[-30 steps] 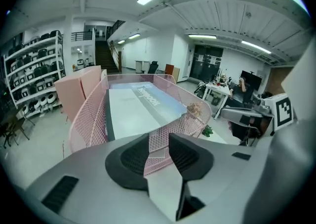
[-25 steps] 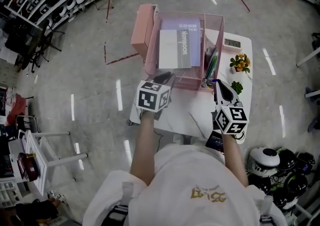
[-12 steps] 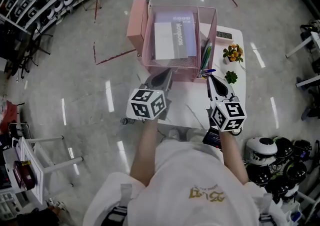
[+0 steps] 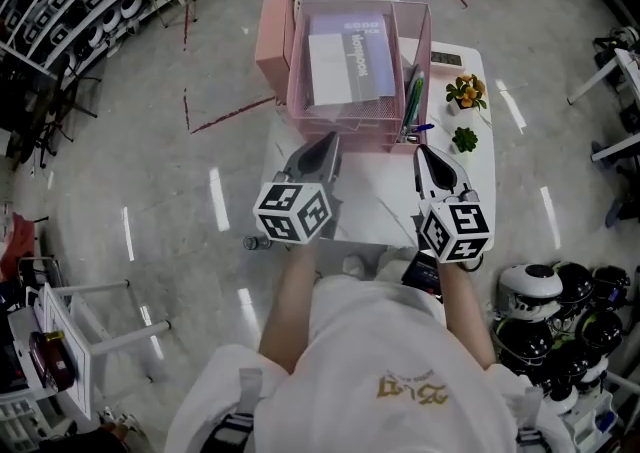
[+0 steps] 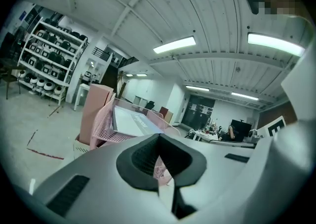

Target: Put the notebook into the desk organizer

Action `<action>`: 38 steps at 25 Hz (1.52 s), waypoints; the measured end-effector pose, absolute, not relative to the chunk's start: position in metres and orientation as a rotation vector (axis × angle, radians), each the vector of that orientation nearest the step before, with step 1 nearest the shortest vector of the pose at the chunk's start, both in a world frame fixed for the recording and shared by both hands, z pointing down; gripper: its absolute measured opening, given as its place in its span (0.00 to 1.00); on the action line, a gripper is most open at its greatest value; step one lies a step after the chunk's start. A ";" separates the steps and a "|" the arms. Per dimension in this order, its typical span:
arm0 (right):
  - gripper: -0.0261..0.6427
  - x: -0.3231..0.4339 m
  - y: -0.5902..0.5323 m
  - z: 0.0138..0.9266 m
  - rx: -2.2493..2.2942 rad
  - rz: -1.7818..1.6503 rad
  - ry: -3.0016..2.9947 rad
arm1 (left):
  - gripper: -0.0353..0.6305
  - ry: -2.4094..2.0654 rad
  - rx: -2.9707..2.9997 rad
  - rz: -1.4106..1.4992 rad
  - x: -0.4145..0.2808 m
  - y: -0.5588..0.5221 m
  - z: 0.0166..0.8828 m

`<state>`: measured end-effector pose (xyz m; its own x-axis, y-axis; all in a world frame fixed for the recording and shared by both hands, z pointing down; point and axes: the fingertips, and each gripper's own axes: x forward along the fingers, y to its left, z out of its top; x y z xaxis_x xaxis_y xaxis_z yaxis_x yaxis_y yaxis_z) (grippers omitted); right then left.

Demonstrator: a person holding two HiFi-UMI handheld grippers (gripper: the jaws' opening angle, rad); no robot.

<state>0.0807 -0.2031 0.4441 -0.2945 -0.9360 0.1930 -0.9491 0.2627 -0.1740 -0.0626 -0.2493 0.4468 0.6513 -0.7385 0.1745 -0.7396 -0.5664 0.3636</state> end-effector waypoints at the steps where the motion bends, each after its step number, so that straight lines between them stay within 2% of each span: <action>1: 0.06 0.080 -0.202 0.444 1.837 0.397 -2.455 | 0.08 -1.161 2.470 0.006 -0.062 -0.248 0.447; 38: 0.06 0.070 -0.203 0.450 1.825 0.422 -2.457 | 0.08 -1.121 2.463 0.001 -0.064 -0.249 0.451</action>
